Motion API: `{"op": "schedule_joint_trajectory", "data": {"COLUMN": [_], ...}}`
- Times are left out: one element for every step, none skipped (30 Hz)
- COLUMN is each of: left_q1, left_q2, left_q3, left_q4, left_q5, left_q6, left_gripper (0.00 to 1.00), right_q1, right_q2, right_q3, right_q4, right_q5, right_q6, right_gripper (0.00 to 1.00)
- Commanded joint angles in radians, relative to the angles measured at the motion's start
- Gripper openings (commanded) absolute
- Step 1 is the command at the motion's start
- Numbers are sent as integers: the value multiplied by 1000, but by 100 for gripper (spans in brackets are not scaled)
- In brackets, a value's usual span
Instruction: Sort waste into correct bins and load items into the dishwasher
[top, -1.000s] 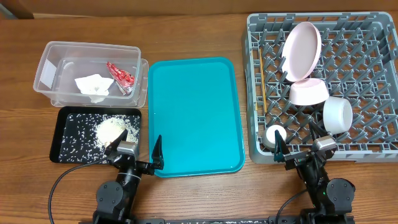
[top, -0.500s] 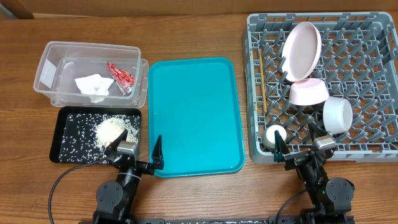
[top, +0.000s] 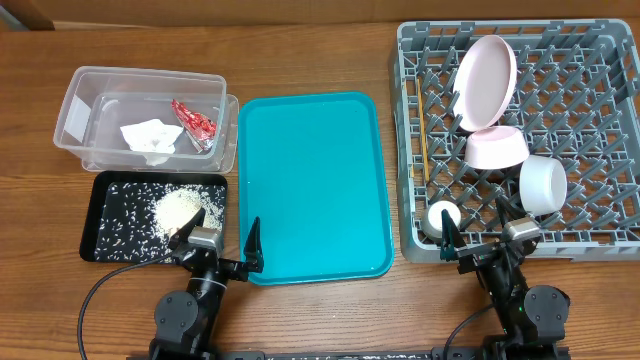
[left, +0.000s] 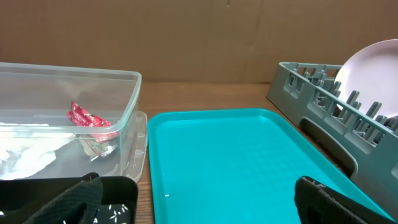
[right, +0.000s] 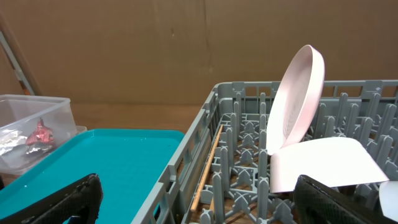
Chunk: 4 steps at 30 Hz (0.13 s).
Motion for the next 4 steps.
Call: {"op": "schedule_joint_trajectory", "data": {"left_q1": [5,5,5,5], "left_q2": [-11,-11,-11,-11], "left_q3": [-3,-3,-3,-3], "left_q4": [-1,-1,-1,-1], "left_q5": [8,8,8,8], "left_q6": [0,0,0,0], "left_gripper": [100,100,100,100], "right_q1": [-4,-4,-4,-4], "right_q2": [-9,-9,-9,-9], "right_q3": [-10,-10,-10,-10], "right_q4": [4,4,4,4], "right_q5": [6,6,6,6], "right_q6": [7,7,7,7], "right_gripper": [100,100,100,100]}}
